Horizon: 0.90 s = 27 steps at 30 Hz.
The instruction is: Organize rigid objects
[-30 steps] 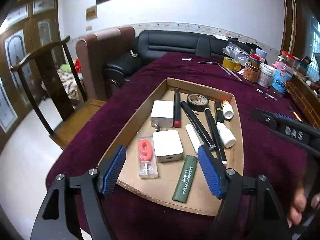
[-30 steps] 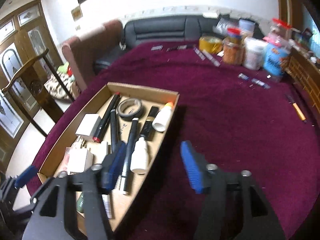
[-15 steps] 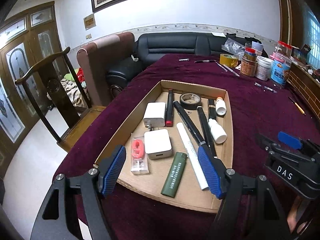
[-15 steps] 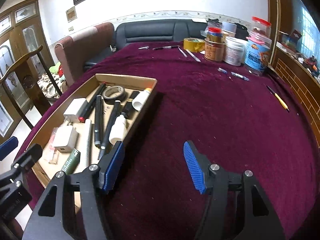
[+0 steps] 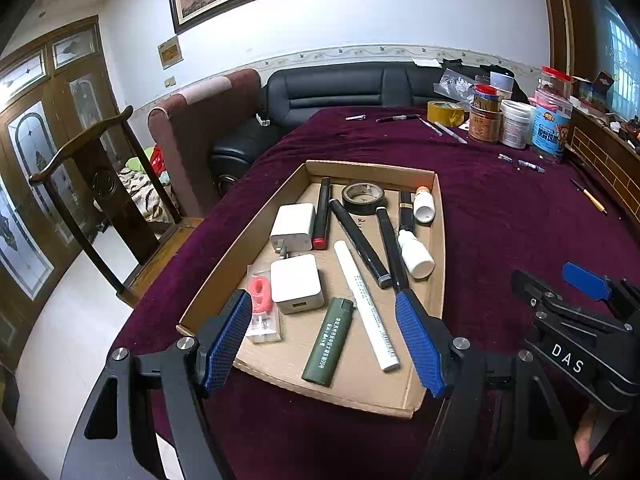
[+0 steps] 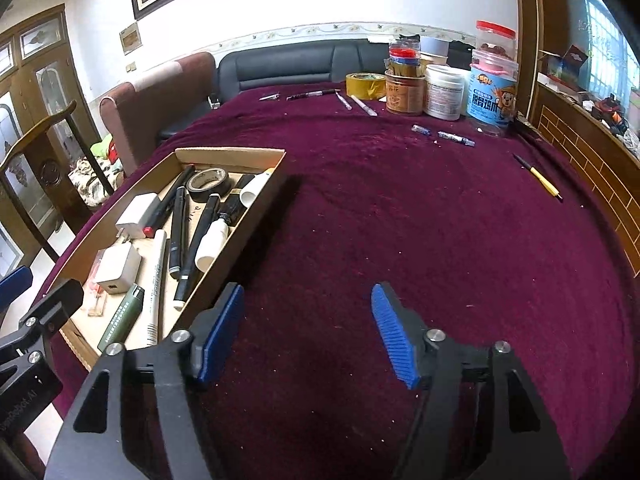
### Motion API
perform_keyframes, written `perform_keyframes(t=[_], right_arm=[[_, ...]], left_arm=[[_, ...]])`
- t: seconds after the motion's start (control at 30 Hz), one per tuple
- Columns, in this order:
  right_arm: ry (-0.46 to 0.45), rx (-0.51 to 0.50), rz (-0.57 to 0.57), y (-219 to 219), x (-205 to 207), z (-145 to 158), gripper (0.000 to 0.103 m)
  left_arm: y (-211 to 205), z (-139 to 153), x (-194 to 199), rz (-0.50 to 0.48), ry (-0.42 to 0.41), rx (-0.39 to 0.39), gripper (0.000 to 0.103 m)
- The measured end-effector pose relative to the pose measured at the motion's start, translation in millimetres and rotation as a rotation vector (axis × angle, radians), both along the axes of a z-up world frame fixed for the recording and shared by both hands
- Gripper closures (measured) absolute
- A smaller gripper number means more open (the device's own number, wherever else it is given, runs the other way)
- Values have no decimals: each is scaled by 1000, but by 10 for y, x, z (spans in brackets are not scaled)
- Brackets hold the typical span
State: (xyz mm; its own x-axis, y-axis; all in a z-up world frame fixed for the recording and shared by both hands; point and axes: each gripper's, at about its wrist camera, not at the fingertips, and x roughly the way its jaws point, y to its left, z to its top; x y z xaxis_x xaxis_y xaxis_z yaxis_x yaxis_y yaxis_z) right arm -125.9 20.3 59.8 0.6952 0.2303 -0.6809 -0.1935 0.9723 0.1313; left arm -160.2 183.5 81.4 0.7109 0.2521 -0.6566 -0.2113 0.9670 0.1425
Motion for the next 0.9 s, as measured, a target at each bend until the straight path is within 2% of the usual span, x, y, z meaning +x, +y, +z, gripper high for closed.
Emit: perform_keyframes(t=[0.9], right_arm=[[0, -21, -4, 75, -110, -32, 36]], left_arm=[[29, -2, -48, 2, -11, 3, 34]])
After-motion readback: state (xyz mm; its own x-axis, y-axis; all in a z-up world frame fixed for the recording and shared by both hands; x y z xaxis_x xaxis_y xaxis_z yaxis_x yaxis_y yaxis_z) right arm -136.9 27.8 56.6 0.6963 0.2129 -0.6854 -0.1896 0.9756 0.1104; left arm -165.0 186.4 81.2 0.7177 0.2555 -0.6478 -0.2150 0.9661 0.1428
